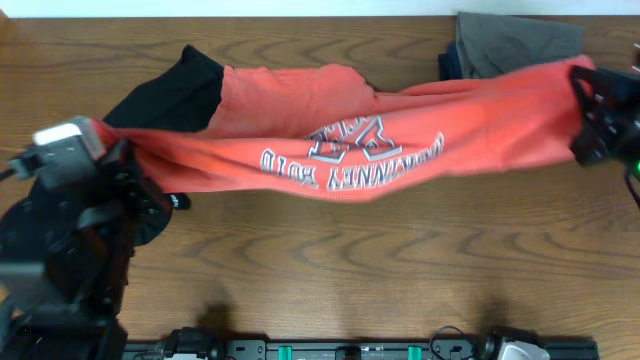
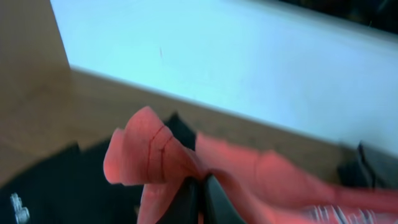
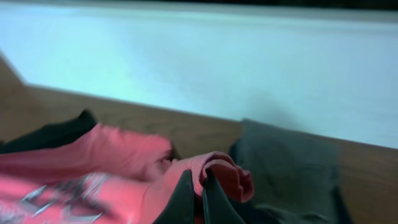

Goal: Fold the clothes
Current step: 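Lift the T-shirt with both grippers and stretch it apart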

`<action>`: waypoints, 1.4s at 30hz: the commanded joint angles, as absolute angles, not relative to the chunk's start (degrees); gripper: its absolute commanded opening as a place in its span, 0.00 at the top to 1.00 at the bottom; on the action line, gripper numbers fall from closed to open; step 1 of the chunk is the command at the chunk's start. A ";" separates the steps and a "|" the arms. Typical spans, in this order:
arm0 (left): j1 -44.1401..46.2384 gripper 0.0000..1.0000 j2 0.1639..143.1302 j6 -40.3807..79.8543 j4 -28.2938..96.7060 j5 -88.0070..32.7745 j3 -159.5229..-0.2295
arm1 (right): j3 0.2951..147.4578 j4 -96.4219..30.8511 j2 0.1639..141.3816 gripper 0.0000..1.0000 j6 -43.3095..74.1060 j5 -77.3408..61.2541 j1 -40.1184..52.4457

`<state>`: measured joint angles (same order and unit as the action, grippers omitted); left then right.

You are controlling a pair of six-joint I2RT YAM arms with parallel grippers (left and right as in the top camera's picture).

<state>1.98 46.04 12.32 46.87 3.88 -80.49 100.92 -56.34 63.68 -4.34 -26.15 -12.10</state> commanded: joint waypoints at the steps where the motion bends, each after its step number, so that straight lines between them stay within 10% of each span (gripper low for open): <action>1: 1.85 0.94 45.69 10.07 46.13 7.18 -87.44 | 101.62 -56.31 60.40 0.99 -1.39 -25.91 -14.63; 20: 1.85 0.94 48.93 6.83 45.58 12.14 -103.96 | 106.89 -50.65 54.94 0.99 1.96 -17.37 -16.71; 42: 1.85 0.94 91.72 6.44 48.51 12.08 -105.14 | 106.83 -39.66 100.82 0.99 -1.34 -23.70 -5.06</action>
